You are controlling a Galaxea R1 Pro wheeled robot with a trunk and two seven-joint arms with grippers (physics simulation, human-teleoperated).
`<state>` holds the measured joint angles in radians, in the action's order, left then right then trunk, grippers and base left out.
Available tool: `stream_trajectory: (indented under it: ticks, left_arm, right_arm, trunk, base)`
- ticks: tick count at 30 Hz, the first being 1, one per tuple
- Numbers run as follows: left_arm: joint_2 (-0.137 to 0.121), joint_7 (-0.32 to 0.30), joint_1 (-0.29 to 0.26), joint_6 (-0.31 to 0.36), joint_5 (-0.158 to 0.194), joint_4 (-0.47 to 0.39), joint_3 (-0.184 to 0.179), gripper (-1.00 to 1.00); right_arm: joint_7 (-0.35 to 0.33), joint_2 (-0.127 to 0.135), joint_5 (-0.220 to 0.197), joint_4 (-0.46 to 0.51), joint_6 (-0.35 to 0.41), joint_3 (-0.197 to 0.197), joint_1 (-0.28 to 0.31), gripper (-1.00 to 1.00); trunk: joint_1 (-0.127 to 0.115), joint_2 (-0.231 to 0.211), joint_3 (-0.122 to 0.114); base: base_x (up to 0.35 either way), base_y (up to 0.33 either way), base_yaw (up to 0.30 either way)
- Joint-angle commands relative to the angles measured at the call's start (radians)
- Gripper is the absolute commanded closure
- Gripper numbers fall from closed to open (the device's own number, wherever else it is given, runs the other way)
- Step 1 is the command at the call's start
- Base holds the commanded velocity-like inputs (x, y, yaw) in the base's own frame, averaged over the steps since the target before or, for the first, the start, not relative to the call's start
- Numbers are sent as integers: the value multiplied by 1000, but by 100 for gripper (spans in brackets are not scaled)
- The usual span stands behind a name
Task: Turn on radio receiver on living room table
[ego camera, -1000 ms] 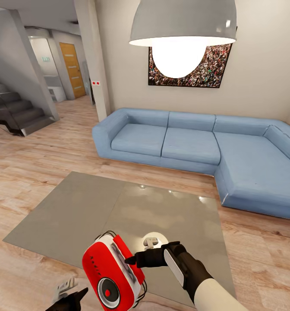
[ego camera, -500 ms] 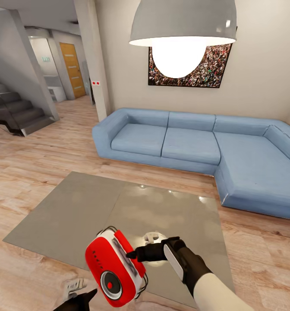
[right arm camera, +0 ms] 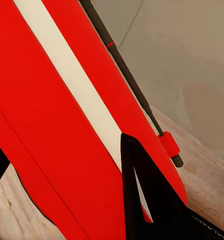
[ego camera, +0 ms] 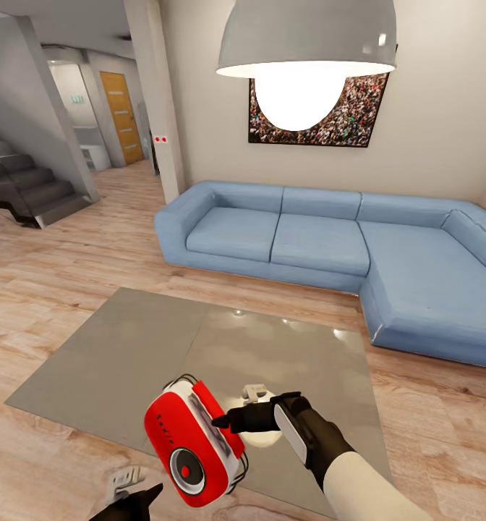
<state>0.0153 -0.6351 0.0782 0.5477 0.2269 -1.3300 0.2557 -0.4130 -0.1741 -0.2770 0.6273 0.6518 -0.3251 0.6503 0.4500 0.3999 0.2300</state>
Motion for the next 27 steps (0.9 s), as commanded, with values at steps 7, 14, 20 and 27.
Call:
stream_trajectory:
  ticks: [7,14,20,27]
  left_arm:
    - [0,4,-11,3,2,-2,-1,100]
    - [0,19,-39,7,-1,-1,-1,100]
    - [0,21,-41,8,-3,0,-1,100]
    - [3,22,-42,9,-5,3,-1,100]
  right_arm:
    - [6,0,-26,-6,6,1,0,100]
    - [6,0,-27,-10,6,0,0,100]
    - [6,0,-27,-11,6,0,0,100]
    - [6,0,-27,-11,6,0,0,100]
  trunk:
    - [0,0,0]
    - [0,0,0]
    - [0,0,0]
    - [0,0,0]
  base:
    - [0,0,0]
    - [0,0,0]
    - [0,0,0]
    - [0,0,0]
